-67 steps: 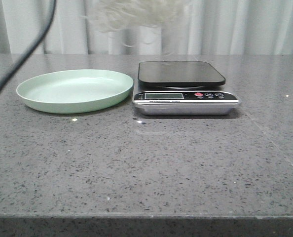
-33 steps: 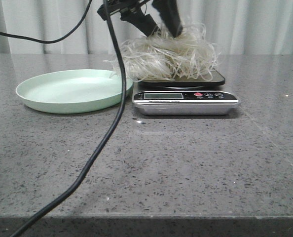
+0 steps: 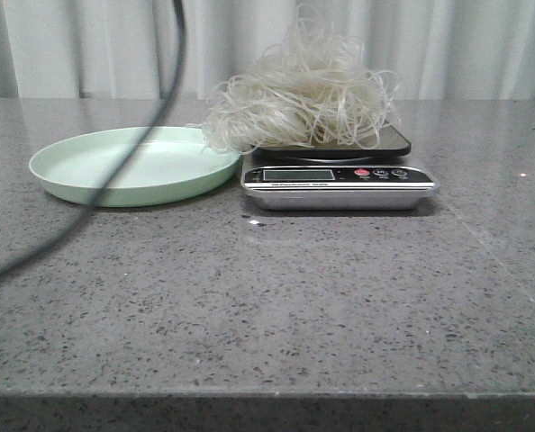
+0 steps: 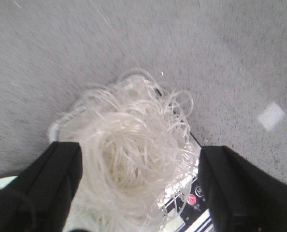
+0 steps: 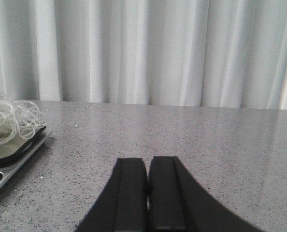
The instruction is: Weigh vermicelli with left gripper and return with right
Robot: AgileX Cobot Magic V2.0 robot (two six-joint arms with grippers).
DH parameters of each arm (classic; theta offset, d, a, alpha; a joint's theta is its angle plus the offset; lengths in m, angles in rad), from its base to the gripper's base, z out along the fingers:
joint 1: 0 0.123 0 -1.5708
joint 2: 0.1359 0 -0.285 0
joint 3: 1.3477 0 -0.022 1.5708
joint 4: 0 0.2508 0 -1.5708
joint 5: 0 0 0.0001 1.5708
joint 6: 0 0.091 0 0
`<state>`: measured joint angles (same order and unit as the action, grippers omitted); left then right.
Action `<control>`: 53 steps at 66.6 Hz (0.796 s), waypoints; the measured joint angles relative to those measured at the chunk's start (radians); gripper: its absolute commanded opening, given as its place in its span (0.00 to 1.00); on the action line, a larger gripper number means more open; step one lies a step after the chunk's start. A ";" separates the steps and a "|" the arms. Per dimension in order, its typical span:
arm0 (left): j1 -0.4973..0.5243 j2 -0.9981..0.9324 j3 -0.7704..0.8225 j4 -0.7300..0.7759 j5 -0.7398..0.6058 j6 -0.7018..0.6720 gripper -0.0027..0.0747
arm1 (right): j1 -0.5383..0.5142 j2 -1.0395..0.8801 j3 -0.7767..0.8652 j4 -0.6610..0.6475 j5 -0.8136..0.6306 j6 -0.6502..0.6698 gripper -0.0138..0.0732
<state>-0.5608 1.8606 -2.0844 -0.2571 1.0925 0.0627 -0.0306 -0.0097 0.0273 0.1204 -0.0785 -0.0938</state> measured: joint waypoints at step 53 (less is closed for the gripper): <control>0.033 -0.922 0.863 0.225 -0.313 0.000 0.30 | 0.000 0.000 0.000 0.000 0.000 0.000 0.35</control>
<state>-0.5278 0.9390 -1.2215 -0.0319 0.7797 0.0627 -0.0306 -0.0097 0.0273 0.1204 -0.0785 -0.0938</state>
